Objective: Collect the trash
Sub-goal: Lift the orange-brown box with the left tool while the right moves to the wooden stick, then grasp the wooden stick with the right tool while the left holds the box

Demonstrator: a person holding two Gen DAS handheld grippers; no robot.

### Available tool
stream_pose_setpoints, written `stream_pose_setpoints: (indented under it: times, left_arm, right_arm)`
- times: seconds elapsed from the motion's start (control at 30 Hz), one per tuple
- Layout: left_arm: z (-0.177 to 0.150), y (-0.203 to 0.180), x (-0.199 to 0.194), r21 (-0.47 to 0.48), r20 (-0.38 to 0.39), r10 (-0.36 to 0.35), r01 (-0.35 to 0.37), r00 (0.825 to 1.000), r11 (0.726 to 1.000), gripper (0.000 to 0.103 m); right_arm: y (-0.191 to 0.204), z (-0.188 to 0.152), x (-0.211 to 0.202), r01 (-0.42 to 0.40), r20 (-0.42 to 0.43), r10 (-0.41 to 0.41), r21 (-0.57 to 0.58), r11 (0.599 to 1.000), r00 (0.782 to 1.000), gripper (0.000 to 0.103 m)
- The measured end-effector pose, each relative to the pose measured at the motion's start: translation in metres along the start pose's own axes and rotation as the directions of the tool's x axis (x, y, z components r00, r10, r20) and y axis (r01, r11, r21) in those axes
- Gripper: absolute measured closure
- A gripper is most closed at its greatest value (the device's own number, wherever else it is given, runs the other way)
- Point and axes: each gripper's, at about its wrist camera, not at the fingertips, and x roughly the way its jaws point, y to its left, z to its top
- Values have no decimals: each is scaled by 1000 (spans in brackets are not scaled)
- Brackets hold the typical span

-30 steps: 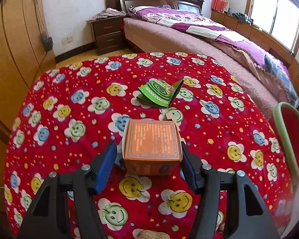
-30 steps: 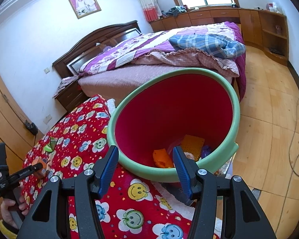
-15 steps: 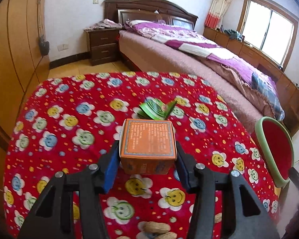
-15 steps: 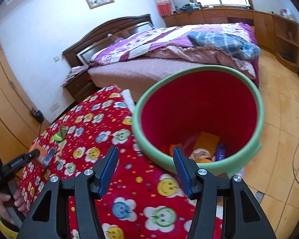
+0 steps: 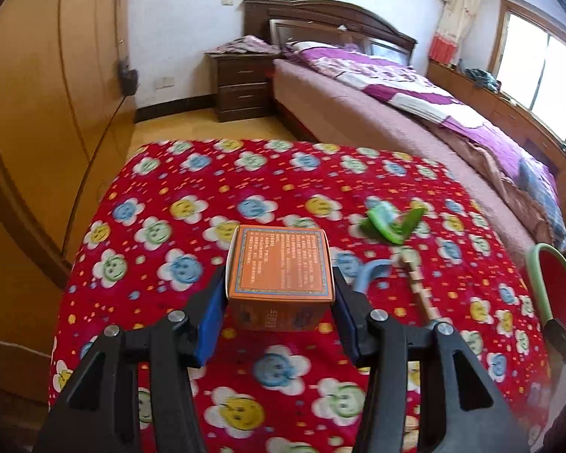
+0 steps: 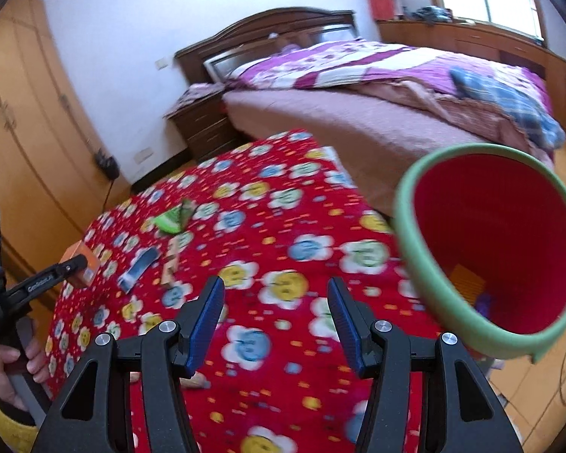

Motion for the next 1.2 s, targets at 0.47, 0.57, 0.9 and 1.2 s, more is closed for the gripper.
stream_pose_setpoints:
  times: [0.47,0.57,0.9,1.2]
  left_arm:
    - [-11,28,25,-59,-20,33,-34,999,998,50]
    - [-12,28,29,-57,-20,39,-40,999,998,50]
    - [-11,25,34,-53,-2,37,-37,999,998,50]
    - [-13,20,32,-48,-5,25,-26,1000,999,50]
  right_arm:
    - [79,6,77,-108,-122,90,-146,983,988,53]
    - [89,5,90,-112,-140,88,-173,979,986,64]
    - [103,-1,114,-93,-157,60,-214,972,986,82]
    - [82,5,109,-162,-162,146,-87,983,976,93]
